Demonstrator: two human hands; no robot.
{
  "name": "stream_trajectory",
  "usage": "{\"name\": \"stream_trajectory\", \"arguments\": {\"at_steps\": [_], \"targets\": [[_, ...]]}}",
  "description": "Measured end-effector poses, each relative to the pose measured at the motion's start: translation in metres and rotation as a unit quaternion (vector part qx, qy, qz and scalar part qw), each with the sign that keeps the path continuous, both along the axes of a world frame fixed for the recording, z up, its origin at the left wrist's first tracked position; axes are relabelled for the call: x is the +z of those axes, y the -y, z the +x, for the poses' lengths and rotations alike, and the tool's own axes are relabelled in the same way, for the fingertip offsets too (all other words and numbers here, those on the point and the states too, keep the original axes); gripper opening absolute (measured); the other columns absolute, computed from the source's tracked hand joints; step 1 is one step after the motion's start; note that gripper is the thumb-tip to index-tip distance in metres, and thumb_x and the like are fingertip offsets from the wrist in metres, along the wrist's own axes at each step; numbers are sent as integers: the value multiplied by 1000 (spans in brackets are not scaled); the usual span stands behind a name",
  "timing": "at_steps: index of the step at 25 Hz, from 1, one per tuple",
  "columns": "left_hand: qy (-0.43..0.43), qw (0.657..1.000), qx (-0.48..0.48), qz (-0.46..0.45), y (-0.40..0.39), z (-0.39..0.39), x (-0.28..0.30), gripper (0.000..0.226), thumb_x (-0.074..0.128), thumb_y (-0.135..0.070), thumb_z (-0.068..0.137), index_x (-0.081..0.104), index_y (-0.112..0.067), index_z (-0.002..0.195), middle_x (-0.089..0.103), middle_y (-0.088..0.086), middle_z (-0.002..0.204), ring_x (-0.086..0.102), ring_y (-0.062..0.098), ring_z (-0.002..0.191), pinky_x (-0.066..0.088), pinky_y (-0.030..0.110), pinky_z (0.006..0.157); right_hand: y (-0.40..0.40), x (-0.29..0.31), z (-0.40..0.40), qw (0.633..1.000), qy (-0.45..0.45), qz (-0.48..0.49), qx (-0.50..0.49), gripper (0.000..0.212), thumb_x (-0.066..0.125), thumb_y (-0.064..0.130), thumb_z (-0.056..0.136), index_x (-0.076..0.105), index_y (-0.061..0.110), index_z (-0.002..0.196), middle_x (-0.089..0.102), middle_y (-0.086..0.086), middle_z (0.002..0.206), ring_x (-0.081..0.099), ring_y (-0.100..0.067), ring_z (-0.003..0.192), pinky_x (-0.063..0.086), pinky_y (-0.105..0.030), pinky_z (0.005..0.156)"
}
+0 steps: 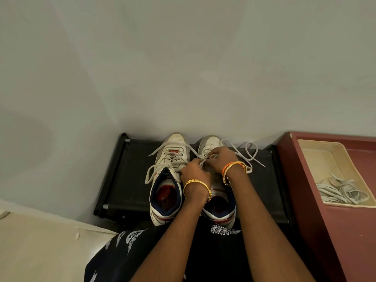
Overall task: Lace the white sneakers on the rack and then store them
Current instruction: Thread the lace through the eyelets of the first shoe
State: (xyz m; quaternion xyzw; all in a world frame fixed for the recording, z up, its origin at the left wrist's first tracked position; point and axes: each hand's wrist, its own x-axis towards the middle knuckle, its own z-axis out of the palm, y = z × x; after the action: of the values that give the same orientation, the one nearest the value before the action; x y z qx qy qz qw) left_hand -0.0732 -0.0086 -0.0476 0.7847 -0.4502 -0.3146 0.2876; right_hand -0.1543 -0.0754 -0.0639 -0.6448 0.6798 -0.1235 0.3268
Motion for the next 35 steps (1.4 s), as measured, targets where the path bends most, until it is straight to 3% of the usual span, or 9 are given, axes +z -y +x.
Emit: {"name": "stream_trajectory", "arguments": {"at_steps": [4, 10, 15, 19, 22, 24, 26, 29, 35], "targets": [[-3, 1000, 6, 5, 1, 1, -4, 31, 54, -4, 85, 66, -11, 113, 70, 12, 103, 64, 27, 98, 47, 25, 77, 0, -2, 13, 996, -88, 31, 3, 22, 62, 20, 86, 70, 12, 105, 68, -12, 104, 61, -29, 97, 49, -31, 84], [14, 999, 32, 10, 1, -1, 0, 27, 52, -4, 87, 65, -5, 112, 68, 15, 107, 62, 30, 99, 41, 25, 72, -9, 18, -37, 974, 152, 32, -164, 8, 64, 14, 84, 71, 10, 86, 65, -7, 87, 57, -23, 86, 43, -28, 75], [15, 999, 40, 17, 3, 0, 2, 32, 52, -2, 88, 62, -5, 118, 66, 15, 112, 61, 30, 105, 46, 29, 82, -18, 12, -114, 763, 421, 37, -490, 19, 53, 10, 88, 54, 10, 69, 46, -2, 67, 40, -12, 56, 34, -25, 52], [12, 999, 31, 21, 3, -1, 1, 33, 53, -4, 88, 61, -7, 120, 66, 15, 114, 61, 30, 106, 47, 31, 84, -14, 7, -102, 584, 621, 6, -522, 23, 44, 9, 90, 44, 9, 68, 51, -6, 72, 56, -18, 62, 48, -31, 59], [14, 1000, 17, 18, 2, -1, 1, 32, 52, -3, 88, 62, -7, 118, 66, 14, 112, 61, 29, 103, 47, 29, 79, 0, 16, -61, 719, 549, -52, -423, 9, 49, 0, 86, 48, 5, 79, 54, -13, 68, 55, -14, 43, 46, -25, 45], [16, 1000, 8, 14, 3, -1, -1, 32, 53, -4, 87, 63, -8, 117, 67, 13, 110, 62, 29, 101, 47, 29, 78, 3, 11, -35, 895, 362, -45, -255, 10, 56, 6, 86, 49, 10, 91, 56, -13, 76, 55, -18, 53, 45, -27, 51], [18, 1000, 0, 9, 4, -2, -3, 29, 53, -5, 86, 65, -8, 113, 68, 13, 106, 63, 30, 100, 48, 31, 80, 5, -1, -15, 993, 106, -5, -61, 19, 61, 15, 85, 56, 11, 103, 60, -12, 92, 59, -24, 80, 46, -30, 69], [11, 1000, -7, 4, 4, -1, -4, 27, 54, -4, 86, 65, -7, 110, 69, 14, 104, 64, 29, 98, 47, 29, 79, 8, -8, 6, 995, -91, 9, 30, 26, 57, 18, 87, 59, 8, 111, 62, -15, 111, 57, -32, 105, 47, -35, 86], [17, 1000, -3, 4, 5, -1, -6, 24, 55, -8, 89, 66, -10, 109, 70, 11, 102, 65, 26, 94, 45, 26, 73, 3, -5, 18, 987, -159, -33, 19, 24, 52, 14, 91, 58, 10, 114, 64, -13, 111, 59, -30, 106, 46, -34, 82]]}}
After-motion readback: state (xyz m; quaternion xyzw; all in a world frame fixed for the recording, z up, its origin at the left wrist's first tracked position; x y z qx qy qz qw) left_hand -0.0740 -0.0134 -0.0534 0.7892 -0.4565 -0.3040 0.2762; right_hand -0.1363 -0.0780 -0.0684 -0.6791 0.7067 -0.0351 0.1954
